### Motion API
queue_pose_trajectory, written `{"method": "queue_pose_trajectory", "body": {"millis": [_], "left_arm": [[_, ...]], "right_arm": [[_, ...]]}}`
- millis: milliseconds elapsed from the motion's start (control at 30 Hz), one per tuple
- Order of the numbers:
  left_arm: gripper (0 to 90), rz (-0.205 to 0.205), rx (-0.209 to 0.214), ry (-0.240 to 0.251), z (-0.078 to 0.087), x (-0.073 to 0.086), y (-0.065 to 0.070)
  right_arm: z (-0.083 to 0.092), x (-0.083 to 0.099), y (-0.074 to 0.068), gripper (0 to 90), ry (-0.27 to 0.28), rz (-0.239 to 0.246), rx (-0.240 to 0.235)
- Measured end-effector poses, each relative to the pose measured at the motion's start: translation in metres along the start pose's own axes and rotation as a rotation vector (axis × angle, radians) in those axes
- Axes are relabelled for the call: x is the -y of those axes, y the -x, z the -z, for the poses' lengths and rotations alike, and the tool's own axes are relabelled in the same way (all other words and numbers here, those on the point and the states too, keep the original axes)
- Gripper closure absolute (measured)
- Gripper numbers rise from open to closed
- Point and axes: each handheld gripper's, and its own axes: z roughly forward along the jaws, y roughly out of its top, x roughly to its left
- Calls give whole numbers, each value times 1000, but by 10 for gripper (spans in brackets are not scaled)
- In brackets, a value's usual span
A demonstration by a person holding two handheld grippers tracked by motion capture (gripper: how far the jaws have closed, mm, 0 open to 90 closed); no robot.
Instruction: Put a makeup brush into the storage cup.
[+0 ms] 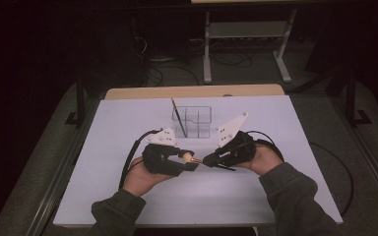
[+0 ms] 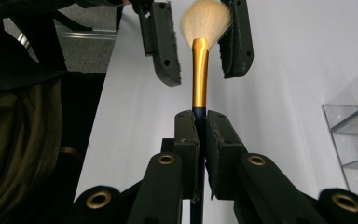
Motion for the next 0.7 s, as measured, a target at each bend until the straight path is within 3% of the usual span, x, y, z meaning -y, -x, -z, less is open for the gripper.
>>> {"method": "queue_pose_trajectory", "body": {"millis": [467,700], "left_arm": [[761,14,47,14,0,0,-1],[832,22,106,42,4,-1,-3]], "right_arm": [[-3,-2,-4,827,-4,24,14],[-4,-2,-7,827,9,45,14]]}}
